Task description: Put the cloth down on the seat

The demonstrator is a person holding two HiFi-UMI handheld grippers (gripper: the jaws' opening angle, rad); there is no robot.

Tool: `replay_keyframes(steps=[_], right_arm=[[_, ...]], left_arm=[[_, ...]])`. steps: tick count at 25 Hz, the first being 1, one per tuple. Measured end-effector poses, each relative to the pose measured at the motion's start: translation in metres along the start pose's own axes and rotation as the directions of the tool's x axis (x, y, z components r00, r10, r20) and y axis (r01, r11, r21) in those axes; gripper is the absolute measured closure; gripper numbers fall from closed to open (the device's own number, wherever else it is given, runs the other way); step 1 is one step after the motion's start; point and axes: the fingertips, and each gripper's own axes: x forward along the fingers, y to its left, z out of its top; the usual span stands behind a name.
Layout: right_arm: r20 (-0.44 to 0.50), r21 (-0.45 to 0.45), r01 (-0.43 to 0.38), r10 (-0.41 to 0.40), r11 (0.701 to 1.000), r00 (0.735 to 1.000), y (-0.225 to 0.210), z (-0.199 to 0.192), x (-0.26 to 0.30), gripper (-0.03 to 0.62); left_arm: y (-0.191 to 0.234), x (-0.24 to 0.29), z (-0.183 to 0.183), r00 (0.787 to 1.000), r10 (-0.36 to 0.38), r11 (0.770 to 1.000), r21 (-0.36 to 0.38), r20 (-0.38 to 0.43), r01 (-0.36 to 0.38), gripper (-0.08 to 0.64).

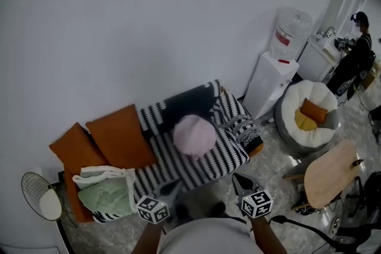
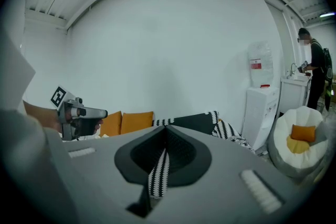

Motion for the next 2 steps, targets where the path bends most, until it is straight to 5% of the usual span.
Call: replay_keyframes(steps=[2], right_arm=[[-0.003, 0.002, 0.002, -0.002, 1.0, 1.0, -0.0008, -0.0002, -0.0008, 0.589]], left_arm=[[0.0009, -0.0015, 0.0061, 1.0, 0.003, 1.0, -0.016, 0.021, -0.003, 0.561]])
